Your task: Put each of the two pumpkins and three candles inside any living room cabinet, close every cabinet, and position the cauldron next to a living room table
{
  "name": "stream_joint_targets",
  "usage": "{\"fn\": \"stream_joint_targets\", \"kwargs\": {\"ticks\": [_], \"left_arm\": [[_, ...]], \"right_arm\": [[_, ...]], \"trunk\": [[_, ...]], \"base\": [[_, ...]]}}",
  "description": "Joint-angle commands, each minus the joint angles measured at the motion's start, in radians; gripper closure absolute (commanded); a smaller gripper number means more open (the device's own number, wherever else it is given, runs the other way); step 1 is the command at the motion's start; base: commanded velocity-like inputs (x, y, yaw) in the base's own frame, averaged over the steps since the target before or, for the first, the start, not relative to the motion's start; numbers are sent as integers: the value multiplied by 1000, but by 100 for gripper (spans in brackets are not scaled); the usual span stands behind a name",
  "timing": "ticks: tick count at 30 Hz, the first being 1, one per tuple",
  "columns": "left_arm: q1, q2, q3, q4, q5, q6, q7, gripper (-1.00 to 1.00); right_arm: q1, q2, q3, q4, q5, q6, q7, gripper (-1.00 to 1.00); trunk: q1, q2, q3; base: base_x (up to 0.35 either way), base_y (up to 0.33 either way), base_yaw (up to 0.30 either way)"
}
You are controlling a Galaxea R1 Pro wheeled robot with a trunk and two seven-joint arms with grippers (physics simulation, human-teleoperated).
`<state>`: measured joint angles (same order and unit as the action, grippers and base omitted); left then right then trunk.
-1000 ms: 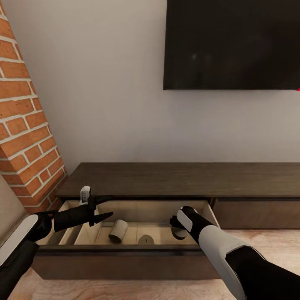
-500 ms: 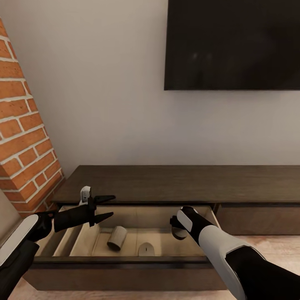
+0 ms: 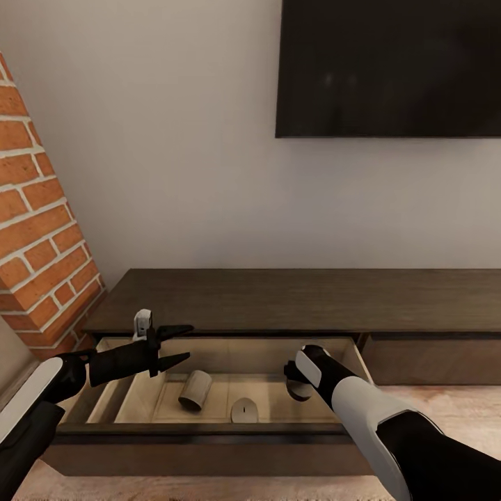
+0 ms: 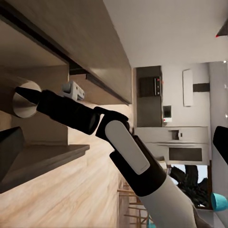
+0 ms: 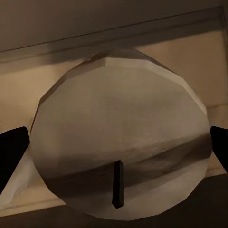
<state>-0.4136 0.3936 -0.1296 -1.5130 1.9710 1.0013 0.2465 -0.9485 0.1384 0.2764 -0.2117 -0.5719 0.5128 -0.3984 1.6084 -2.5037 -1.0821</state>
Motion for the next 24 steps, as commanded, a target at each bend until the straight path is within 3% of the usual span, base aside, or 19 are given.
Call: {"fn": "stream_joint_targets", "kwargs": {"ticks": [1,6,10,15,24], "left_arm": [[1,1,-1,-10,11,0,9,-100],[17,2,-1,-58,16,0,-10,-100],[25,3,-2,-67,18,1,-62,-100],[28,4,-2,-68,18,1,-79,-100],[29,4,-2,-69,19,1,-81,-100]], "right_arm": [[-1,0,9,-2,-9,4,-7,100],[-1,0,9,-2,-8,3,-10,100],[-1,0,9,-2,-8,3,-11,100],[0,0,9,-2,-8,3,-11,100],[-1,0,9,-2,-8,3,-11,100]], "trunk": [[0,-1,-5],[2,-2,-24],[4,-3,-40],[6,-4,-59],[6,-4,-59]], "base": [[0,0,0],[0,0,0],[0,0,0],[0,0,0],[0,0,0]]}}
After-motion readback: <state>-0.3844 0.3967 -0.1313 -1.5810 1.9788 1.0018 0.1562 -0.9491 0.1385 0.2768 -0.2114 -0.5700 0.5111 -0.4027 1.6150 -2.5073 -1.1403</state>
